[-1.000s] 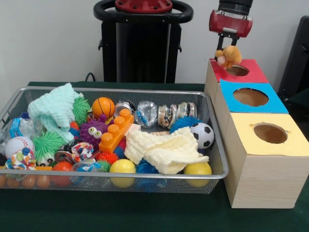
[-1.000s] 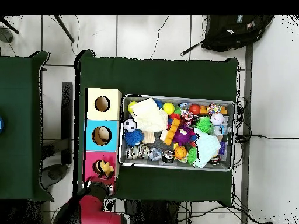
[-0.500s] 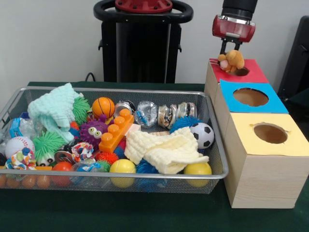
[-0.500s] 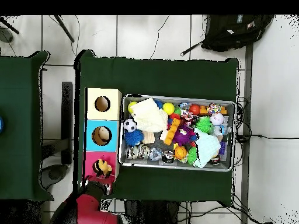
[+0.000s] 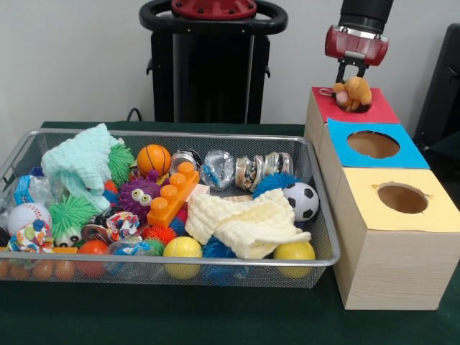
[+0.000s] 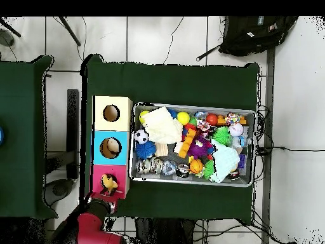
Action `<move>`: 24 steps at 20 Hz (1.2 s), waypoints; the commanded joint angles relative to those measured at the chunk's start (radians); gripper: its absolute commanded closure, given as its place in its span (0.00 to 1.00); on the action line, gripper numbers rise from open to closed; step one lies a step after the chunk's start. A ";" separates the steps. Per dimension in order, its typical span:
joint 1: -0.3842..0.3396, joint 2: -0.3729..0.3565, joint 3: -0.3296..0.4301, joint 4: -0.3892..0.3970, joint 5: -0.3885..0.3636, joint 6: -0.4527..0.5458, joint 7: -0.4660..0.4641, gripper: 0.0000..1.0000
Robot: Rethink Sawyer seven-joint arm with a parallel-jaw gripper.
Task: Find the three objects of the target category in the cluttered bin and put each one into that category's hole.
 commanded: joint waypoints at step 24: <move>-0.047 0.051 0.179 -0.006 0.057 -0.055 0.313 0.00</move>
